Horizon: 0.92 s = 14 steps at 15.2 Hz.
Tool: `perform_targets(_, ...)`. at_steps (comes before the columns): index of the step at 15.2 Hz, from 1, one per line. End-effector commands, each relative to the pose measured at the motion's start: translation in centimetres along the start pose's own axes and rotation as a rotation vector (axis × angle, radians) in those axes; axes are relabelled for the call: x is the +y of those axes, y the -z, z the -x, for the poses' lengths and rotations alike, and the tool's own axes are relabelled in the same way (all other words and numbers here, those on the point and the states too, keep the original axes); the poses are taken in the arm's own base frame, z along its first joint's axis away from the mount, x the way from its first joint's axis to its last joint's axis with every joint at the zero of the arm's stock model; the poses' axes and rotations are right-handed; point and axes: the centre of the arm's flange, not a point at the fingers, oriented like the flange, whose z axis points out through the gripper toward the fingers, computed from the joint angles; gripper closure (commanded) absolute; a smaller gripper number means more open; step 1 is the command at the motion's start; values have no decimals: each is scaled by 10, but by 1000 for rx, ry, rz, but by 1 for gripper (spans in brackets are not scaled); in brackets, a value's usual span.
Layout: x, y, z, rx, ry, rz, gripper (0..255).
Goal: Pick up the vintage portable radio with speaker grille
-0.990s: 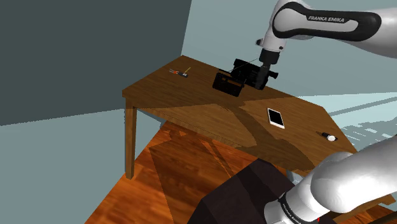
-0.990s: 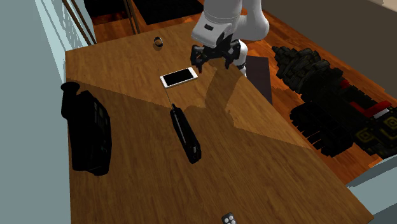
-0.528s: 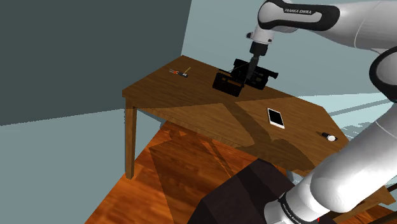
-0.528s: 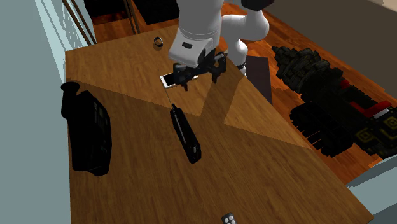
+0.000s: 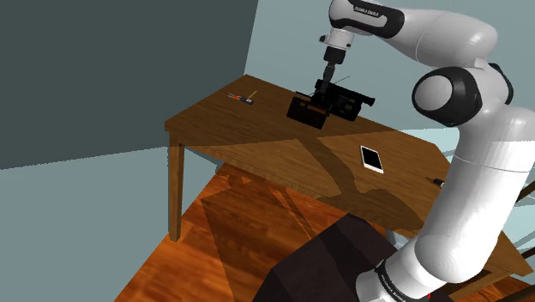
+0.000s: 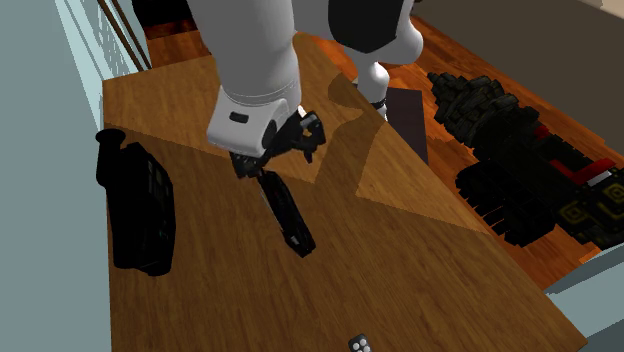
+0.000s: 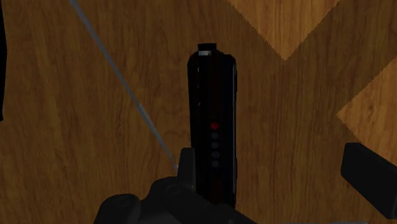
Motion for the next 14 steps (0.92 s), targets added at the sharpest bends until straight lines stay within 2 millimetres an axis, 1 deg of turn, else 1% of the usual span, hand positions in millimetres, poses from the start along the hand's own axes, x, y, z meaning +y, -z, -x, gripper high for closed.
perform_targets(1,15,4,-18,9,32,-6,0)
perform_targets(8,18,-33,-20,9,32,-6,0)
perform_targets(10,18,-36,-20,9,32,-6,0)
perform_targets(11,17,-36,-20,9,32,-6,255)
perform_targets(14,17,-36,-20,9,32,-6,255)
